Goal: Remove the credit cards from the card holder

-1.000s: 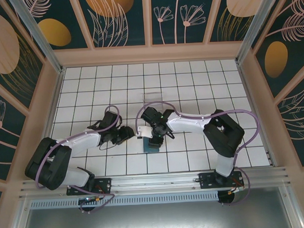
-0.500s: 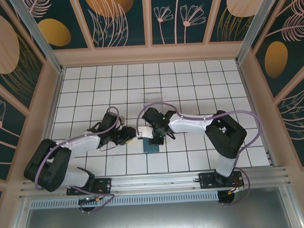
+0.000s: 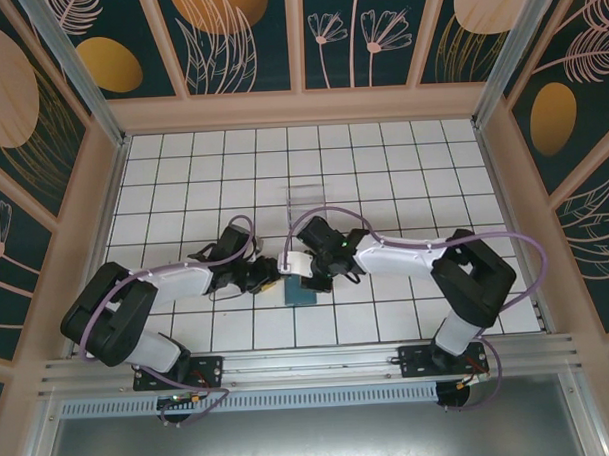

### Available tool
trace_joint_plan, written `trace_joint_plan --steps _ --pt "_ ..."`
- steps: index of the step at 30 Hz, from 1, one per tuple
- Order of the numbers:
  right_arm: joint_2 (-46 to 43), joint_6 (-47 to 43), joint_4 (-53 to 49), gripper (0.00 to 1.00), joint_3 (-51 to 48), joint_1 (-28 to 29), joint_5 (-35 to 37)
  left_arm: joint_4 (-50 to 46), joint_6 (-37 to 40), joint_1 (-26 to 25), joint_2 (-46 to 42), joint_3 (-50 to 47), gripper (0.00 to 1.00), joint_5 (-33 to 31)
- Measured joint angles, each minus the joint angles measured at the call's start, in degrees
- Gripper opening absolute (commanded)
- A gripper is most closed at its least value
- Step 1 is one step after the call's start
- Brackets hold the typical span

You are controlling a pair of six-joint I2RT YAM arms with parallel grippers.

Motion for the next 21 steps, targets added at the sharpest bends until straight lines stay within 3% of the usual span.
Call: trace_joint_plan --steps 6,13,17,21 --pt "-3.7 1.3 1.2 0.22 -1.4 -0.2 0.8 -1.4 0.8 0.0 0.8 1.4 0.42 -1.1" --pt "-4.4 5.4 -1.0 0.47 -1.6 -0.5 6.6 -5.8 2.5 0.0 1.3 4.2 0.43 -4.4" --pt "-4.2 14.7 -4.0 0.49 0.0 -0.5 11.1 -7.5 3.2 0.0 1.4 5.3 0.44 -6.4" --pt "-1.1 31.2 -7.5 0.48 6.6 -0.5 15.2 -9.0 3.7 0.0 1.3 6.2 0.44 -9.0"
